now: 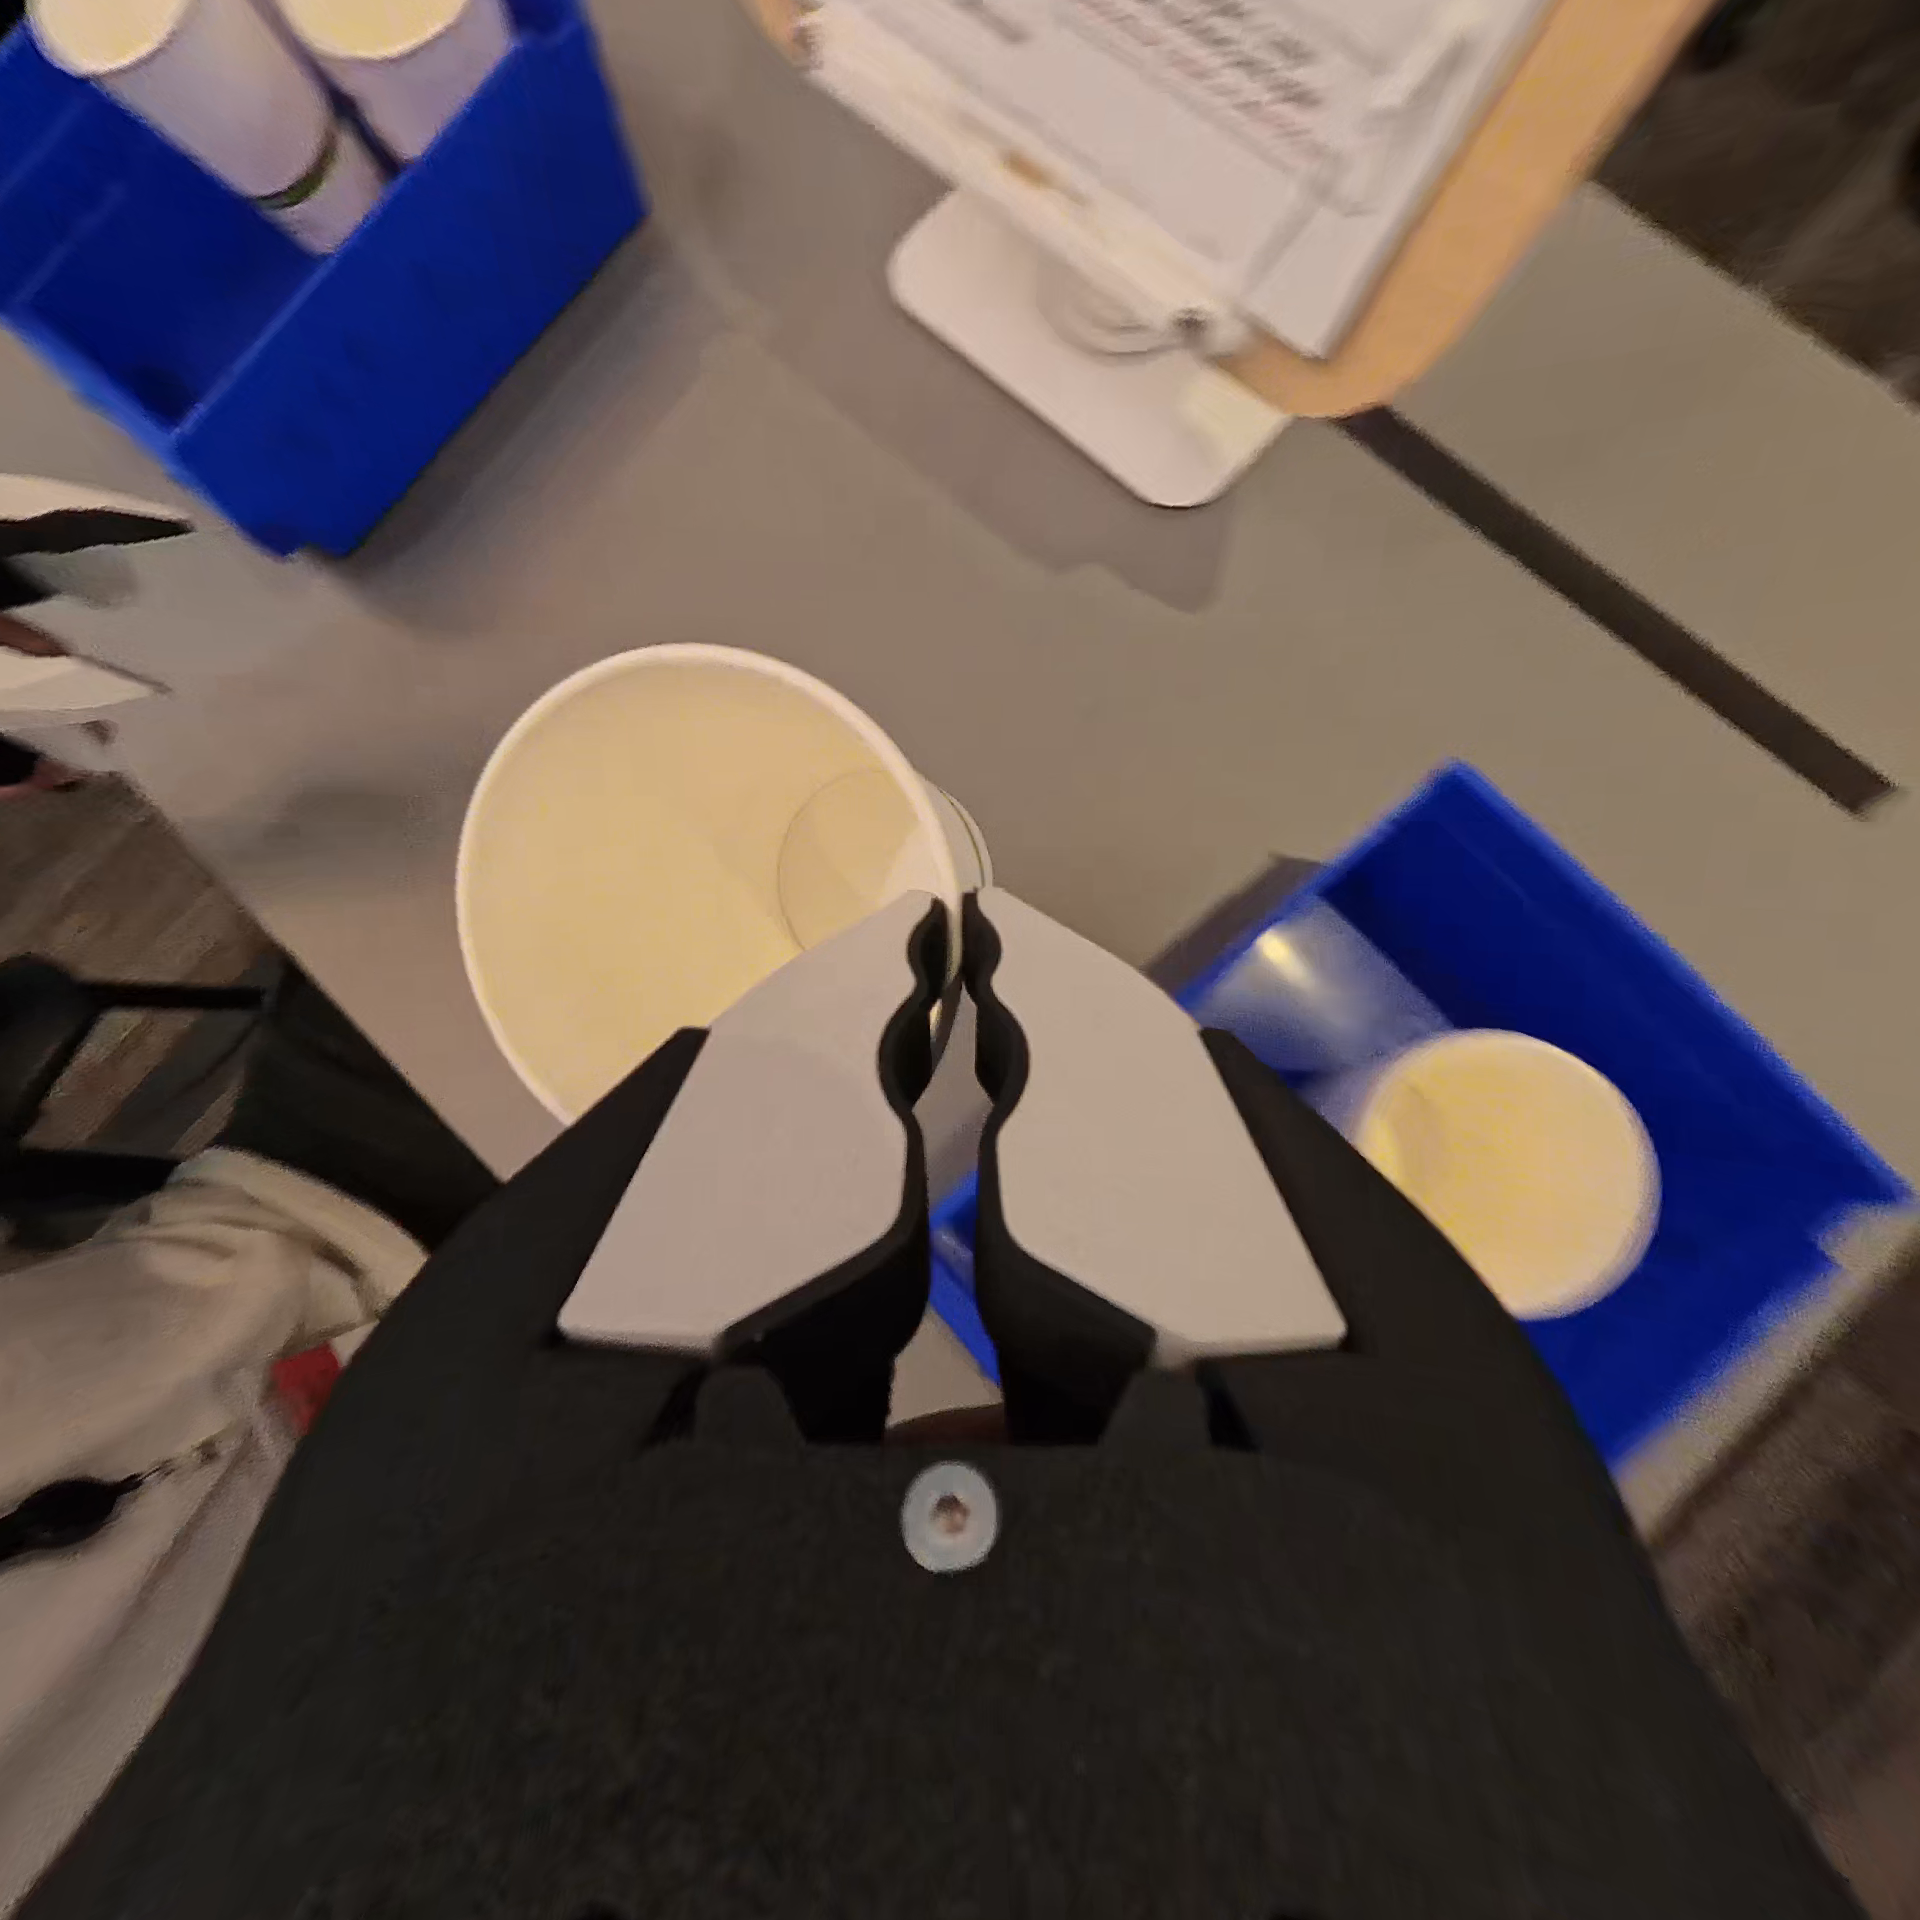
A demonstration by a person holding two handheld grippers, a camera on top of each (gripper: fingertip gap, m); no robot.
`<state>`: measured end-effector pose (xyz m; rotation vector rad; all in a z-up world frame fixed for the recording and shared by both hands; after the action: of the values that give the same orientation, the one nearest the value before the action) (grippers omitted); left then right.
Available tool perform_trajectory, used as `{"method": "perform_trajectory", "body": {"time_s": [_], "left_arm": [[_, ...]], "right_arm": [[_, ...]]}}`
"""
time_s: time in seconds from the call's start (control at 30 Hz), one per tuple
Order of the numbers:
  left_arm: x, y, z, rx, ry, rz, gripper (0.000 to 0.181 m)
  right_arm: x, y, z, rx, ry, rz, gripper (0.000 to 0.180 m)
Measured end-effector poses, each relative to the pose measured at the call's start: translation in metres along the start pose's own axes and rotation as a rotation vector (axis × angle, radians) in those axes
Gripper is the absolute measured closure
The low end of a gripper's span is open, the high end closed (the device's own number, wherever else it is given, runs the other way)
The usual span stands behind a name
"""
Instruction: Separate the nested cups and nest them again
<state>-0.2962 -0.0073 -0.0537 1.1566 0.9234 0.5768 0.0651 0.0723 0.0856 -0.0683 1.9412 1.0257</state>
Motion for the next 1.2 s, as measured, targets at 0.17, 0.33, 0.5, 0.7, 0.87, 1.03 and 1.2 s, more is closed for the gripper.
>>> {"method": "perform_trajectory", "body": {"time_s": [0.17, 0.33, 0.5, 0.7, 0.87, 1.03, 1.2], "left_arm": [[-0.004, -0.005, -0.007, -0.074, -0.021, -0.003, 0.108], [-0.002, -0.006, 0.000, -0.055, -0.041, -0.015, 0.108], [-0.001, -0.007, 0.005, -0.008, -0.023, -0.013, 0.108], [-0.003, -0.007, 0.006, -0.025, -0.040, -0.021, 0.109], [-0.001, -0.008, 0.008, -0.022, -0.044, -0.029, 0.109], [0.003, -0.013, 0.012, 0.015, -0.033, -0.046, 0.109], [0.004, -0.013, 0.016, 0.013, -0.046, -0.048, 0.109]], "right_arm": [[-0.072, -0.012, 0.071, 0.145, -0.158, 0.061, 0.177], [-0.099, -0.045, 0.136, 0.328, -0.228, 0.050, 0.177], [-0.079, -0.073, 0.173, 0.428, -0.231, 0.004, 0.177], [-0.043, -0.095, 0.190, 0.447, -0.240, -0.111, 0.177], [-0.021, -0.113, 0.199, 0.430, -0.284, -0.203, 0.176], [-0.008, -0.129, 0.204, 0.417, -0.316, -0.260, 0.176], [-0.002, -0.139, 0.210, 0.392, -0.361, -0.304, 0.173]]}}
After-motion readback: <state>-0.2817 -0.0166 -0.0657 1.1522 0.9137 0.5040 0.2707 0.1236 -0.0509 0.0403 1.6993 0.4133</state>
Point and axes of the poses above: each gripper's, where its closed fingertips meet, x out along the fingers, y out of its top, z = x × y across the jaws, the point moved 3 cm from there along -x, back along the fingers, and after that the axes turned 12 degrees about y, right-handed, at the moved point
